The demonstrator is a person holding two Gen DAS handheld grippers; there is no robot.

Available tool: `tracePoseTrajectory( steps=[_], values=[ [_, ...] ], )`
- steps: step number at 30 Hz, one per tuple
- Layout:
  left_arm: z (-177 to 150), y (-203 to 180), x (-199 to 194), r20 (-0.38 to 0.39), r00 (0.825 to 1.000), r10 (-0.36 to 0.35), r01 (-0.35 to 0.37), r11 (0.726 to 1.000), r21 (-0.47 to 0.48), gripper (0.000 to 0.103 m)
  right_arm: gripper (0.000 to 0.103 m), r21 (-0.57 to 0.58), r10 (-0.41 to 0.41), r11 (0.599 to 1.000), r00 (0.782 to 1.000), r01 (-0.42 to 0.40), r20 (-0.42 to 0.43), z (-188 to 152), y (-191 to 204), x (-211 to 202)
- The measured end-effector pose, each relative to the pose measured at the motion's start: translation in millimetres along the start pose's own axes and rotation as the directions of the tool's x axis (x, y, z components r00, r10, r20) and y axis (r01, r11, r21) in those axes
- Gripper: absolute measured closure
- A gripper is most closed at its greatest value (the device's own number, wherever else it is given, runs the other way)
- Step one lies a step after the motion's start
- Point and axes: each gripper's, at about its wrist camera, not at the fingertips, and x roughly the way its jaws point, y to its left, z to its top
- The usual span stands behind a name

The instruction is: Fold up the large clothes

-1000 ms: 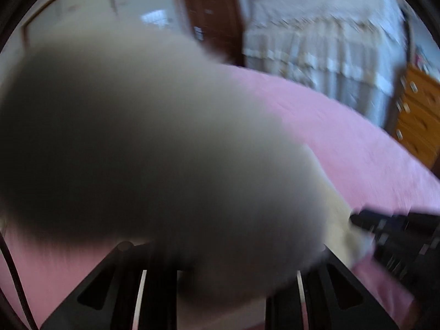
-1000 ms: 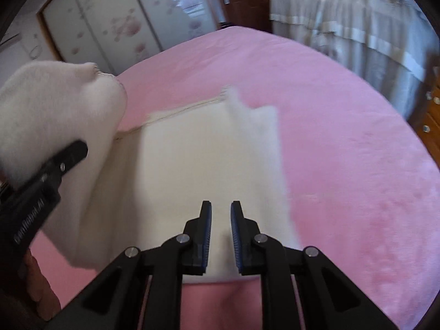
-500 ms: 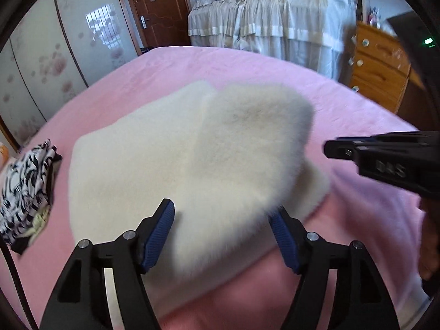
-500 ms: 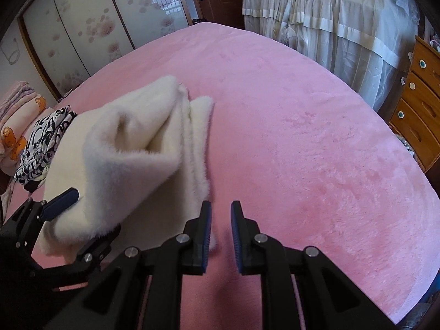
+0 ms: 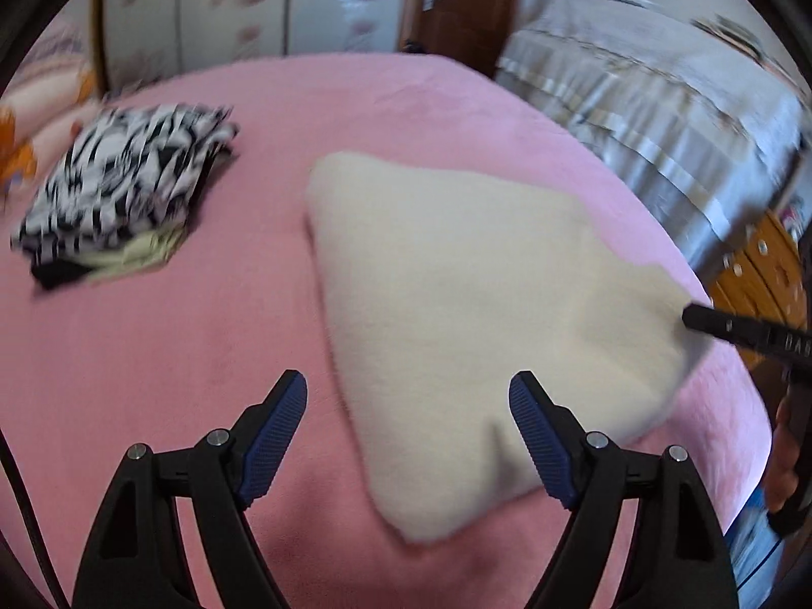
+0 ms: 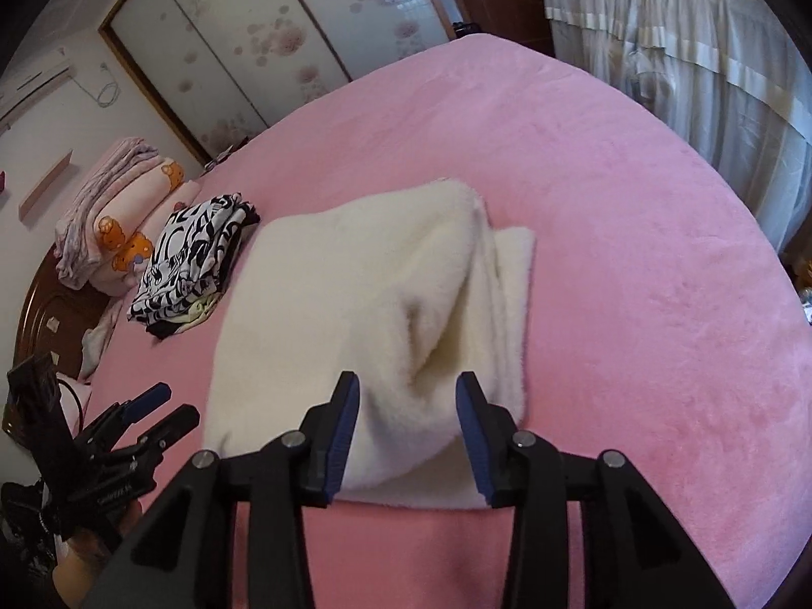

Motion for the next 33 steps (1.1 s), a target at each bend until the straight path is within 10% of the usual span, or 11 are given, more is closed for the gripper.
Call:
tracePoseTrajectory(
  steps=[3,5,10,23,26,30,33],
  values=[
    [4,12,25,-0.061,0.998,-0.024,0.02,0.998,-0.065,0.022,0.066,-0.023,-0.013,1.0,0.997,0.011,-0.072,9,1,30],
    [5,16,35,-0.094,0.995,-0.045,0.037,0.995,-0.089,0.027,0.085,-0.056,-0.028,0.998,0.995,0.023,-0.097,8,3,44],
    [3,8,36,-0.109,0.989,-0.098,0.089,0.992,-0.088,0.046,0.096,-0.07,-0.047,0.996,0.999,0.048,0.009,-10,9,6],
    [-27,-33,47,-0.113,0.994,-0.004,0.016,0.994,0.109,0.045,0.095,0.037,-0.16,0.986,0.986,0.162,-0.048,-77,-21,32],
    [-19,-34,37,-0.142,0.989,-0.035,0.052,0.991,0.122,0.04,0.085,-0.007,-0.16,0.987,0.987,0.16,-0.03,-62,-11,11],
    [3,-22,24,-0.112,0.988,-0.103,0.112,0.99,0.08,0.035,0.039,0.002,-0.137,0.991,0.989,0.137,0.054,-28,-18,-10],
    [26,-7,31,-0.092,0.992,-0.082,0.084,0.996,0.022,0.035,0.038,0.018,-0.128,0.992,0.991,0.128,0.045,8,-34,9]
  ],
)
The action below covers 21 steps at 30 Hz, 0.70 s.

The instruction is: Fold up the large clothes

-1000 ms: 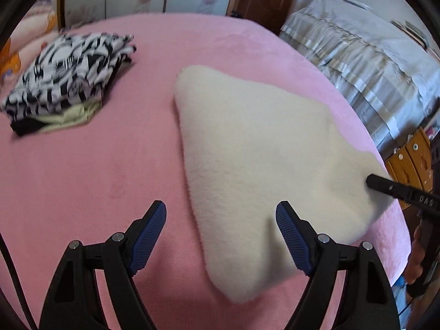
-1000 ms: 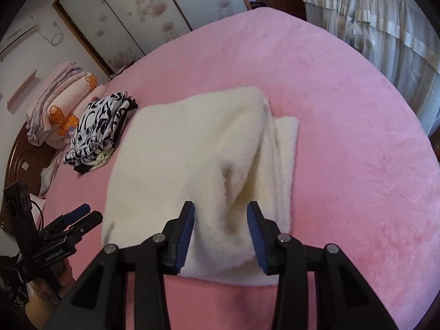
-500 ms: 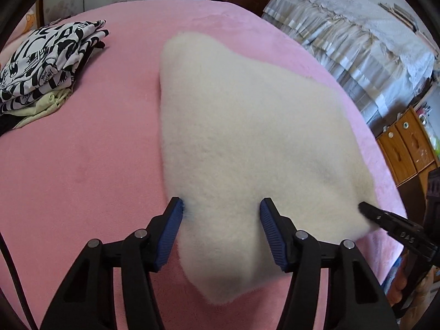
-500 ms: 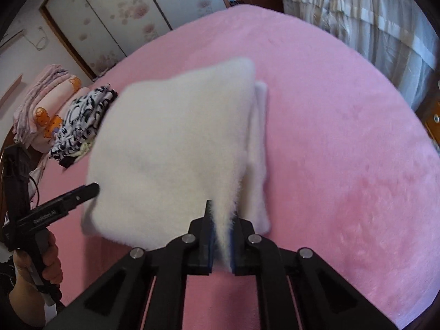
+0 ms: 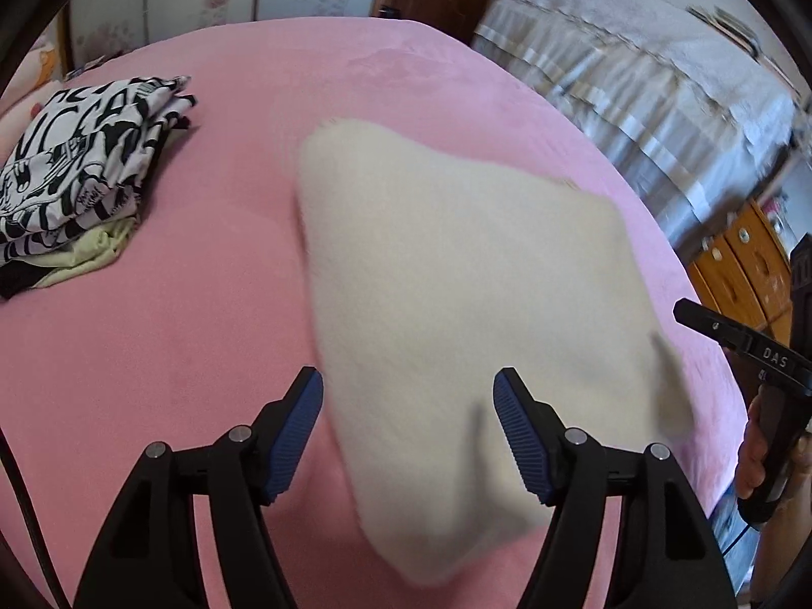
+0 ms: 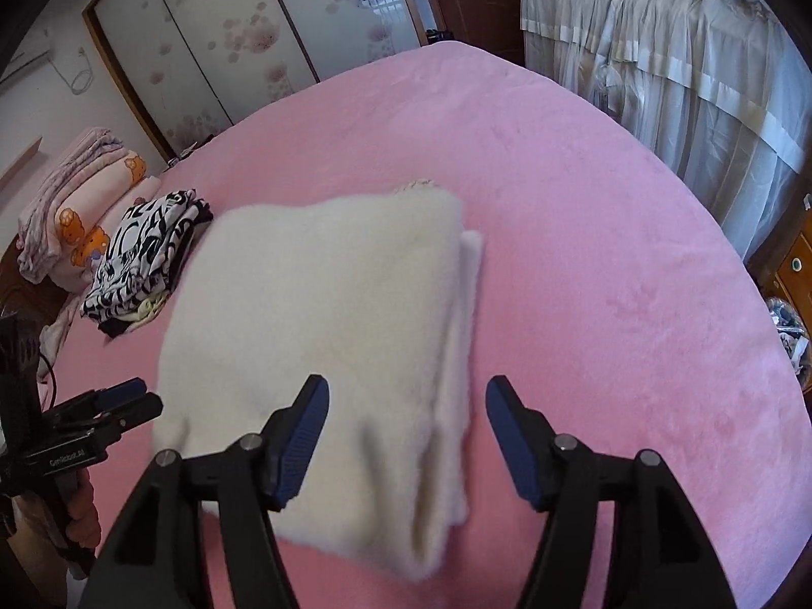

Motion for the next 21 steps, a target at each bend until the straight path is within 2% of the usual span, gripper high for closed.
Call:
tracePoseTrajectory(
  steps=[6,7,8,9,10,11,12,14,16,18,21],
  values=[
    [40,29,32,-0.023,0.999,-0.035,0.032,0.991,-0.132,0.035,0.039,0.086,0.022,0.996,0.998,-0.017,-0.061,50,-17,78],
    [44,31,37,-0.024,0.999,-0.038,0.035,0.99,-0.138,0.035,0.042,0.106,0.038,0.994,0.997,-0.031,-0.064,54,-20,88],
    [48,33,43,-0.03,0.999,-0.045,0.04,0.989,-0.144,0.035,0.054,0.116,0.069,0.991,0.995,-0.06,-0.075,56,-22,96],
    [52,34,48,-0.033,0.998,-0.049,0.043,0.988,-0.151,0.035,0.077,0.115,0.069,0.992,0.993,-0.058,-0.099,57,-21,102],
    [55,34,52,-0.036,0.998,-0.054,0.048,0.987,-0.154,0.039,0.082,0.102,0.047,0.994,0.994,-0.037,-0.098,57,-18,101],
    [57,33,53,-0.035,0.997,-0.063,0.057,0.986,-0.155,0.044,0.084,0.078,0.031,0.997,0.997,-0.025,-0.073,57,-14,93],
    [59,30,54,-0.027,0.997,-0.074,0.069,0.987,-0.148,0.045,0.086,0.061,0.023,0.998,0.999,-0.021,-0.031,57,-10,81],
    [59,28,59,-0.016,0.997,-0.075,0.072,0.988,-0.137,0.045,0.086,0.056,0.0,0.998,1.0,-0.001,0.014,53,-11,75],
    [58,27,69,-0.017,0.997,-0.076,0.073,0.987,-0.142,0.043,0.084,0.073,-0.037,0.997,0.998,0.041,-0.052,45,-20,100],
    [58,27,75,-0.018,0.998,-0.066,0.063,0.988,-0.143,0.042,0.08,0.093,-0.034,0.995,0.997,0.041,-0.07,44,-26,107],
    [59,24,69,-0.02,0.999,-0.042,0.038,0.989,-0.14,0.042,0.064,0.095,-0.067,0.993,0.995,0.074,-0.078,49,-24,94]
  ],
)
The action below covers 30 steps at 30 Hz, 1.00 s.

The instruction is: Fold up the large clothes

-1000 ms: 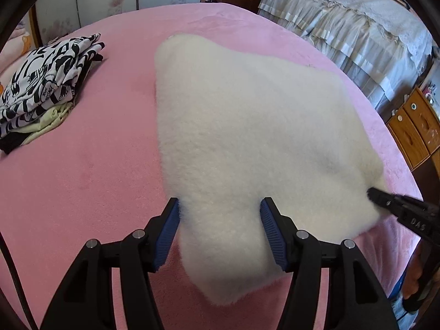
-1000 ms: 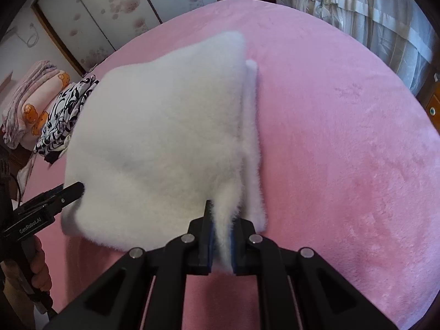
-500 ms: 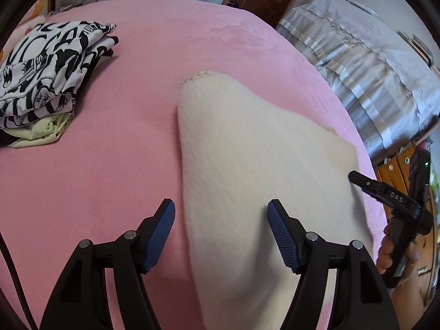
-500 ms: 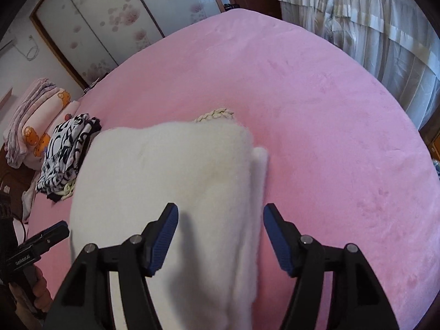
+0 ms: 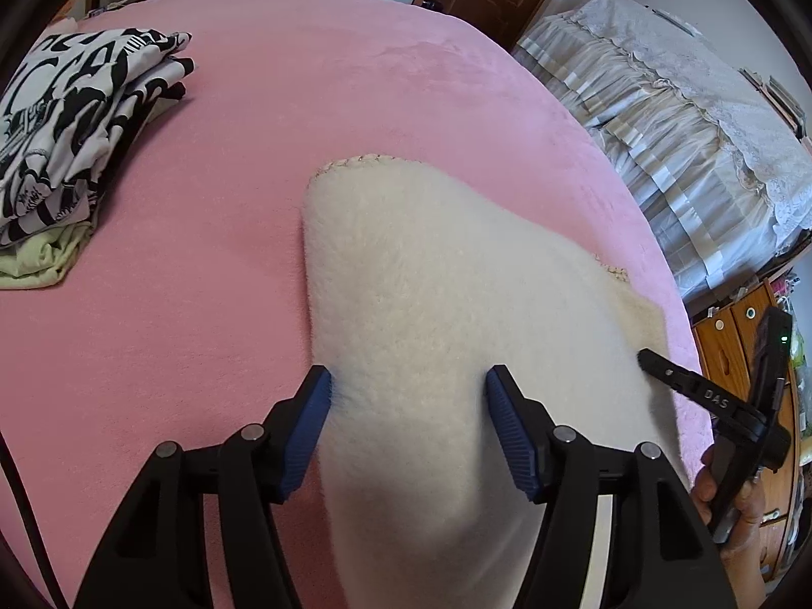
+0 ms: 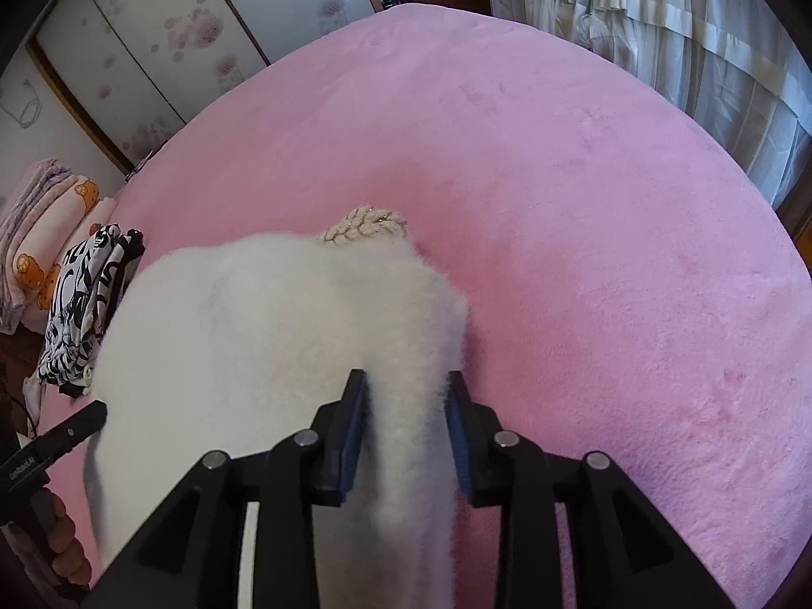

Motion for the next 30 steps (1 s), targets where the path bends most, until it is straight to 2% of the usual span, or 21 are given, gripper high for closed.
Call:
tracePoseTrajectory(
  steps=[4,7,10,13,16,19,20,21,22,23,24,25,30],
  values=[
    [-7,-18,-24,0.054,0.996,0.073,-0.076,0.995,0.068,0.043,0.062,-0.096,-0.117,0.987,0.987,0.128,0.107,-10,19,-42],
    [-20,-40,-40,0.067,0.998,0.02,-0.026,0.995,0.1,0.045,0.062,-0.17,-0.048,0.983,0.986,0.075,0.157,-25,44,-68],
    [-32,-63,-43,0.051,0.999,-0.011,0.004,0.992,0.126,0.049,0.062,-0.245,0.025,0.97,0.992,0.005,0.121,-41,75,-72],
    [-45,-74,-33,0.04,0.999,0.016,-0.022,0.986,0.166,0.05,0.062,-0.286,0.039,0.958,0.996,-0.014,0.08,-53,98,-57],
    [-54,-78,-33,0.076,0.995,0.061,-0.077,0.97,0.232,0.05,0.063,-0.285,-0.013,0.958,1.0,0.019,0.026,-62,89,-32],
    [-57,-77,-36,0.075,0.996,0.054,-0.072,0.963,0.26,0.051,0.067,-0.287,-0.056,0.955,0.997,0.07,0.055,-66,67,-34],
    [-58,-75,-38,0.075,0.996,0.05,-0.068,0.963,0.26,0.054,0.072,-0.281,-0.082,0.954,0.994,0.099,0.073,-66,56,-39],
    [-57,-72,-39,0.077,0.996,0.05,-0.069,0.964,0.258,0.056,0.086,-0.275,-0.099,0.954,0.992,0.117,0.079,-66,47,-44],
    [-57,-70,-39,0.078,0.996,0.049,-0.067,0.964,0.258,0.056,0.086,-0.265,-0.124,0.954,0.989,0.142,0.082,-67,39,-47],
    [-58,-67,-40,0.079,0.996,0.047,-0.066,0.964,0.257,0.056,0.082,-0.254,-0.156,0.952,0.984,0.173,0.086,-67,32,-48],
    [-59,-66,-41,0.081,0.996,0.046,-0.065,0.965,0.254,0.056,0.066,-0.237,-0.167,0.954,0.982,0.183,0.087,-68,24,-49],
    [-60,-65,-41,0.084,0.995,0.047,-0.066,0.965,0.254,0.056,0.062,-0.218,-0.159,0.96,0.984,0.174,0.085,-69,17,-51],
    [-65,-69,-42,0.094,0.993,0.073,-0.095,0.962,0.257,0.056,0.062,-0.194,-0.149,0.968,0.986,0.16,0.072,-73,15,-55]
  ],
)
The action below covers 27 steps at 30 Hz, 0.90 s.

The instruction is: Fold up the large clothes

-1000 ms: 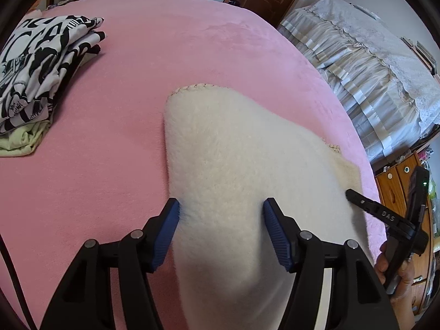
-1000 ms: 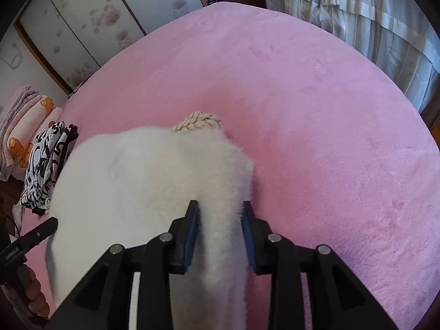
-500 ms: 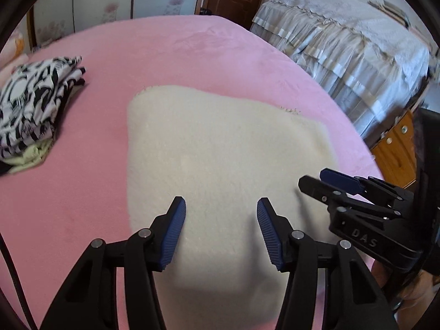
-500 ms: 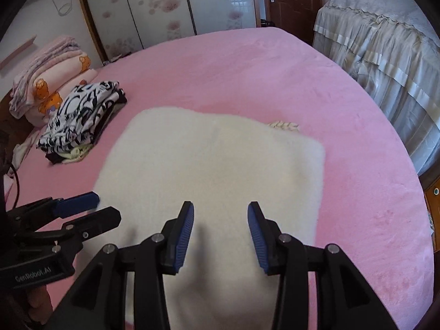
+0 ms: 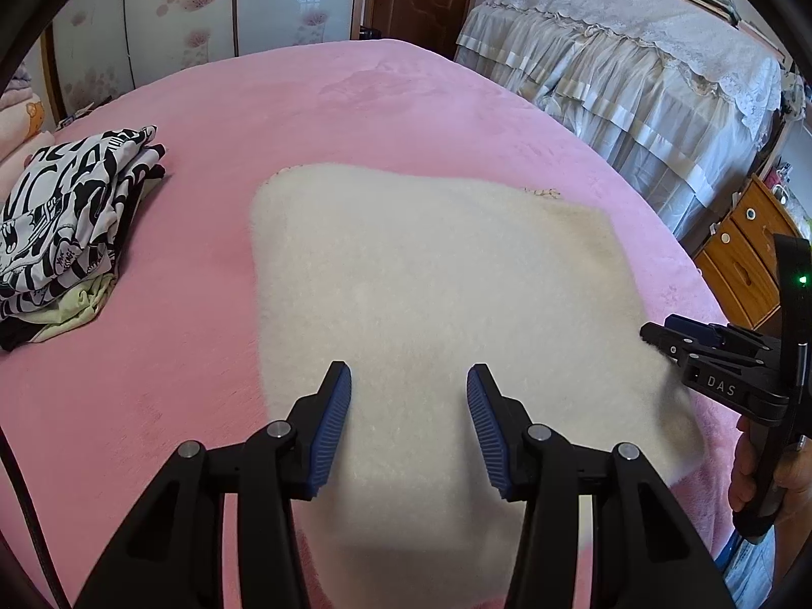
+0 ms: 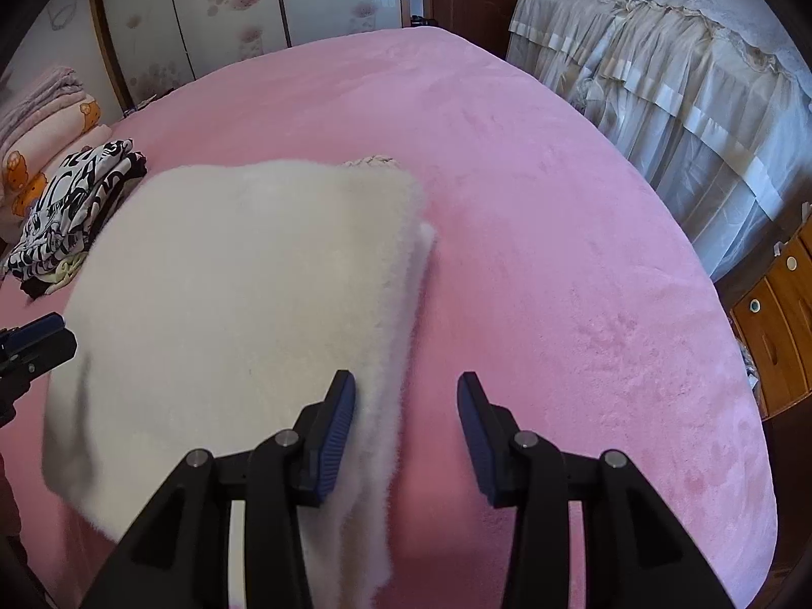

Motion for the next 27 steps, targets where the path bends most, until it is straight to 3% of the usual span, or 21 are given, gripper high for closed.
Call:
tracePoseTrajectory(
  steps=[6,8,12,15,16,18,22,27],
  values=[
    [-1,3,-3,-0.024,1.0,-0.011,0.01,1.0,-0.03,0.052,0.062,0.008,-0.012,1.0,1.0,0.012,0.002,-3,5,-5],
    [-3,6,-5,-0.044,0.999,-0.006,0.003,0.999,-0.052,0.043,0.06,0.017,-0.008,1.0,1.0,0.008,-0.004,-4,3,-8],
    [-11,20,-7,-0.098,0.995,-0.025,0.013,0.992,-0.125,0.042,0.06,0.054,0.024,0.998,1.0,-0.024,-0.016,-6,-3,-21],
    [-22,29,-16,-0.126,0.992,-0.028,0.007,0.986,-0.169,0.042,0.051,0.046,0.022,0.999,1.0,-0.021,-0.014,-13,-2,-35],
    [-26,30,-19,-0.133,0.991,-0.021,-0.002,0.985,-0.172,0.041,0.044,0.033,0.019,0.999,1.0,-0.018,-0.015,-17,0,-40],
    [-35,33,-27,-0.158,0.987,0.016,-0.043,0.985,-0.168,0.041,0.039,0.002,0.016,1.0,1.0,-0.016,-0.018,-24,4,-48],
    [-48,37,-43,-0.188,0.981,0.051,-0.077,0.988,-0.132,0.031,0.039,-0.026,0.041,0.999,0.998,-0.043,-0.047,-38,8,-61],
    [-55,37,-69,-0.182,0.981,0.064,-0.084,0.991,-0.102,0.03,0.039,0.015,0.154,0.988,0.981,-0.153,-0.12,-50,4,-74]
  ],
)
